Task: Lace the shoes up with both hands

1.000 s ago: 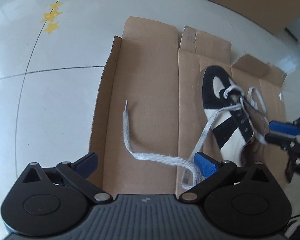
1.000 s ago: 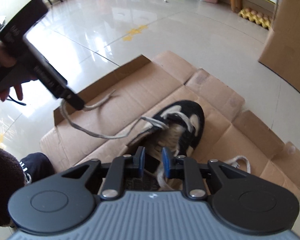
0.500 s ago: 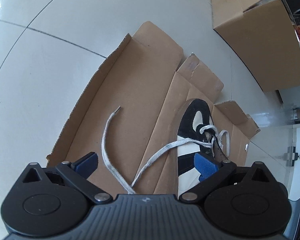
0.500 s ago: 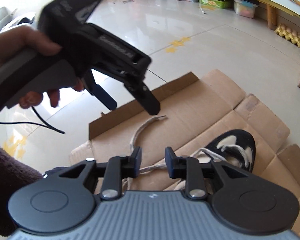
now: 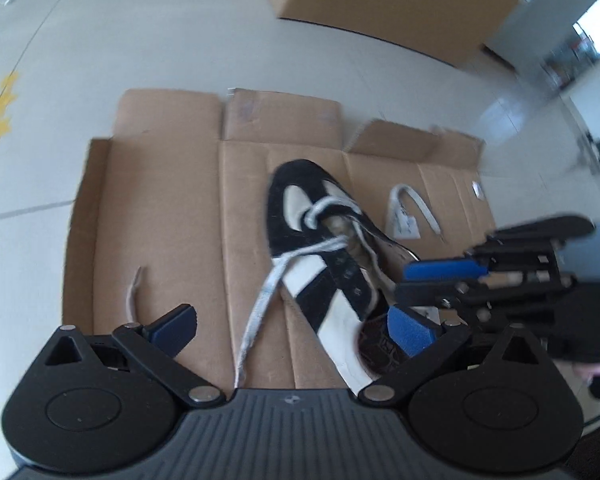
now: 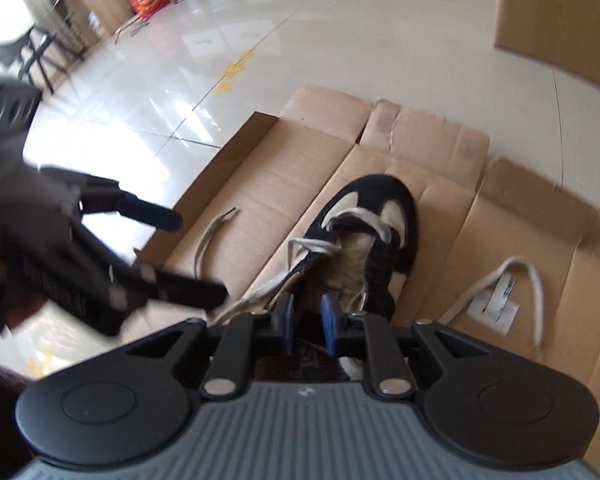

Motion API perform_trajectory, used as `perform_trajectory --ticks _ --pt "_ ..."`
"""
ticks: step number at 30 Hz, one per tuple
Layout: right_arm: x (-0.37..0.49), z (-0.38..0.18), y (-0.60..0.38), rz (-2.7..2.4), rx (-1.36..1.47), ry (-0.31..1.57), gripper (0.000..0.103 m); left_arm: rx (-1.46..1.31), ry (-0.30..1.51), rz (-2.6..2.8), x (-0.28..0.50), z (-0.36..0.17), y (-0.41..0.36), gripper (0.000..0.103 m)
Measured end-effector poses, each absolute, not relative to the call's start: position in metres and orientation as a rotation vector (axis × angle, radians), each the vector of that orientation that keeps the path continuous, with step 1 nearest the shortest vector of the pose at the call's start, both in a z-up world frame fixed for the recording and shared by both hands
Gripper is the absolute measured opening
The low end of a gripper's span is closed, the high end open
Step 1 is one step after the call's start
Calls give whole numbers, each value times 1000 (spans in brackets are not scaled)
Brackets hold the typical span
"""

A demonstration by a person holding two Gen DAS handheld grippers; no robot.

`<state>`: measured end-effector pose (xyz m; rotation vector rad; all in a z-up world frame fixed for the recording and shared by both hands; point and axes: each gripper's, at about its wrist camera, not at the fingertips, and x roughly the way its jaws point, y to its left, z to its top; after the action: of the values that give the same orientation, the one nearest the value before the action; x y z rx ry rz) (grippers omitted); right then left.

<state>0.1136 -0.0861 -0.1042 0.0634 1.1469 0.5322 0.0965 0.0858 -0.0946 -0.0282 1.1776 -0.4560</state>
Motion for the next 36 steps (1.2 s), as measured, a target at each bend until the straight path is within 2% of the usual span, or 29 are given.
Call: perform_trajectory --ticks 2,3,4,6,7,10,12,15,17,18,20,24,30,36 --pt "116 -109 -86 502 60 1148 10 -4 1174 -477 97 -102 76 94" --pt "117 -111 -87 490 63 1150 10 8 1173 -487 97 -106 71 89" --pt "119 -112 -87 469 52 1153 7 18 1176 -496 98 -111 66 79" --pt "122 -115 -89 424 22 1153 1 48 1184 -500 100 -123 57 68" --pt "123 -116 -90 401 3 1149 1 58 1181 -493 100 -126 55 59" --pt "125 -118 -88 368 -27 1129 1 130 1165 -445 100 -143 46 47" --pt "129 -121 -84 353 -49 1117 1 115 1174 -445 101 -148 44 43" --pt "136 -125 -78 336 -56 1120 3 129 1172 -436 101 -152 41 43" --pt "141 -125 -77 323 -15 1148 12 122 1176 -433 103 -152 41 43" --pt "142 -125 -77 325 -2 1154 26 115 1182 -433 104 -154 41 43" --pt "142 -123 -73 341 21 1167 39 108 1184 -431 106 -155 41 44" --pt "137 -125 -63 290 -37 1148 39 97 1182 -423 107 -157 43 48" --pt "142 -132 -59 243 -79 1173 39 95 1151 -397 102 -159 43 48" --pt "154 -149 -54 212 -73 1223 34 69 1149 -387 104 -161 49 46"
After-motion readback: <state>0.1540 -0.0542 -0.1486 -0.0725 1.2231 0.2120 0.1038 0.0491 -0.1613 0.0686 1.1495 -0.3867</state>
